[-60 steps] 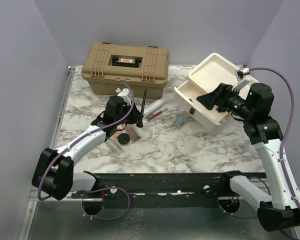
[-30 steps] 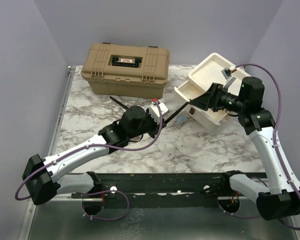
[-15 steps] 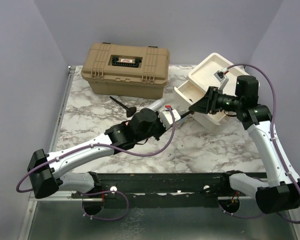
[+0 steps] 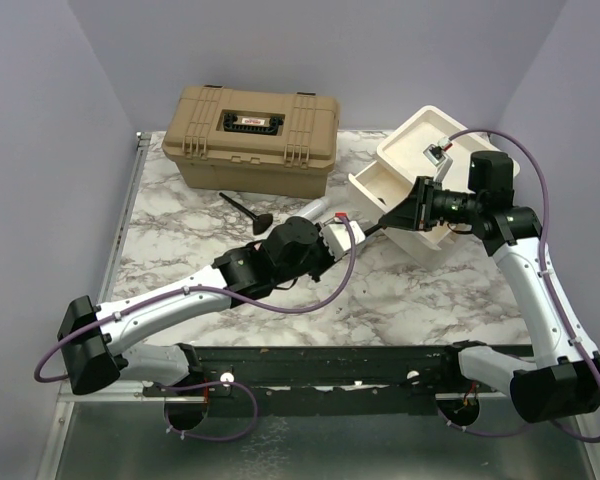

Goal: Organize the makeup
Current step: Pick up the makeup brush from the center of the board.

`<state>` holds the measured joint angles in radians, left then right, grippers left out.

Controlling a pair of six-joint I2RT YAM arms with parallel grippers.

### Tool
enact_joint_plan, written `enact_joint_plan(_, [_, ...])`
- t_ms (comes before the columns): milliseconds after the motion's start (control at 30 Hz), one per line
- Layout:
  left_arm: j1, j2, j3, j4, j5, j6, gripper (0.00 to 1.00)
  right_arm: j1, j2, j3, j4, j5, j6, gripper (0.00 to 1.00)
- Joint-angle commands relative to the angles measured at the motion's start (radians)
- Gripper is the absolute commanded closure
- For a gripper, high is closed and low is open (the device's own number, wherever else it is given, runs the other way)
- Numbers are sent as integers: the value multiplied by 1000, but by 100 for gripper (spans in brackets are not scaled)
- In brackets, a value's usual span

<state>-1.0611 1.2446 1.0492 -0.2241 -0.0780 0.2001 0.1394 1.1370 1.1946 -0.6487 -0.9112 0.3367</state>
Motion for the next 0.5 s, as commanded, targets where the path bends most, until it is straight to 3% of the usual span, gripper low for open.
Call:
enact_joint_plan(0, [-11, 13, 35, -10, -24, 14, 100, 5, 7, 17, -17, -45, -21, 79])
enact_joint_plan(167, [-12, 9, 35, -12, -34, 18, 100, 6, 5, 19, -16, -35, -23, 84])
enact_joint_plan(300, [-12, 12, 43, -12, -84, -25, 100, 6, 0, 17, -15, -15, -23, 97])
enact_joint_plan(400, [-12, 16, 60, -13, -123, -70, 88, 5, -2, 18, -15, 5, -21, 100])
enact_joint_plan(467, [-11, 18, 68, -12, -120, -85, 72, 6, -7, 15, -6, 17, -16, 100])
